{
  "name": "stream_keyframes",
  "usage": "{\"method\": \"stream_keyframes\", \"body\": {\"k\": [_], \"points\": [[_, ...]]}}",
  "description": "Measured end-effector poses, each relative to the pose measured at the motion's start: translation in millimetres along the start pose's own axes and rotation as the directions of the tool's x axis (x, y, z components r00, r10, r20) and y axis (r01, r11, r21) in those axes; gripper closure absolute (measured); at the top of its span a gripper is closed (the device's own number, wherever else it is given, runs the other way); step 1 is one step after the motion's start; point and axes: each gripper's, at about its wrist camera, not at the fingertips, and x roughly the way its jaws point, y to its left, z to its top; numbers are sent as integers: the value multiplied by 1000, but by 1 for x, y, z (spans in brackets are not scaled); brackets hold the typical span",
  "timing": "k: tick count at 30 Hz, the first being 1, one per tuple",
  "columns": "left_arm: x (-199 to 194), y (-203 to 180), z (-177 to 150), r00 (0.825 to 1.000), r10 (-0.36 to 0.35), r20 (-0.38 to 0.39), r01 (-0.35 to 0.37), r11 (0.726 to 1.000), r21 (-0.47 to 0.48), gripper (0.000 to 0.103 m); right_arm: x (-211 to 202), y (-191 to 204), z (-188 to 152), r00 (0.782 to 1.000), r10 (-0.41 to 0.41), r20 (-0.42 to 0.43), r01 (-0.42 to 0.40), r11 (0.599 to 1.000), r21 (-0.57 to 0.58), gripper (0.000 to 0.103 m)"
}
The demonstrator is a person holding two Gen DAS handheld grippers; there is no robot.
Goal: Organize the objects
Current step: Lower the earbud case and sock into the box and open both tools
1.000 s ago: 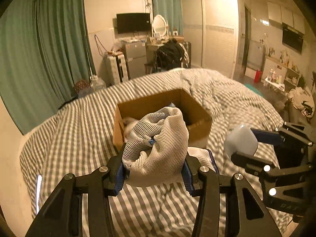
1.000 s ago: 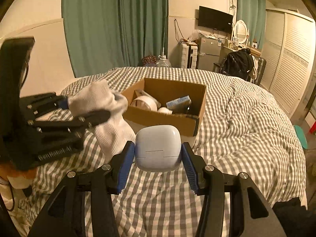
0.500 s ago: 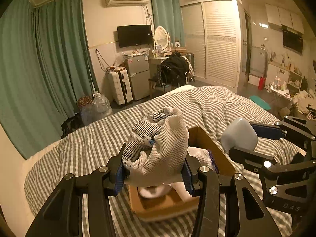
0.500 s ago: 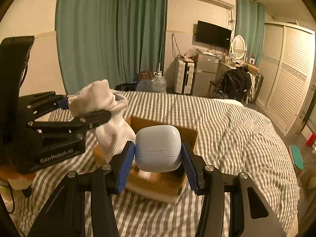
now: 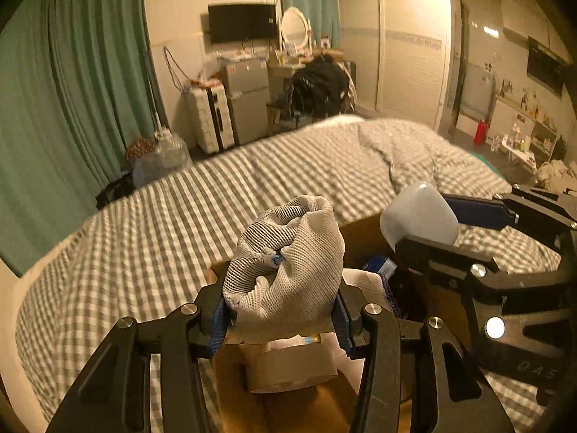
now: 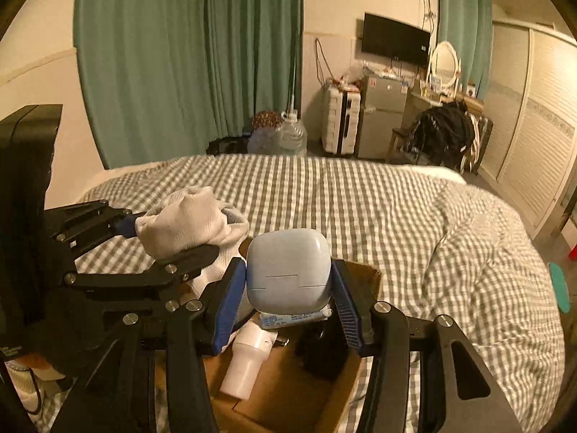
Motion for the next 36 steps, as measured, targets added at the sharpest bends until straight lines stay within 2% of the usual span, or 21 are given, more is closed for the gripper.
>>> {"method": "stream_keyframes", "body": {"k": [9,15,18,21,26,28,30,36], "points": [[40,-3,-17,996,-22,-90,24,1000,18,54,54,-18,-21,996,13,-92,-11,1000,25,54],[40,-5,-21,995,-15,-104,17,1000,20,52,59,-23,-22,994,33,-102,-30,999,37,54],[39,-4,-21,994,-5,-110,7,1000,20,44,57,-25,-22,994,31,-100,-28,999,35,54],[36,-5,-21,994,19,-112,-16,1000,25,38,51,-25,-23,996,29,-87,-25,999,46,39],[20,-4,-22,994,46,-98,-44,999,20,23,30,-27,-20,998,29,-60,-24,996,85,37],[9,-4,-18,995,58,-82,-57,998,17,21,18,-28,-17,999,18,-45,-14,995,94,33],[-3,-6,-13,995,79,-63,-77,997,19,14,4,-30,-13,1000,0,-21,3,995,103,31],[-58,-9,6,985,160,58,-160,987,2,7,-53,-24,4,996,-65,67,57,992,116,23]]}}
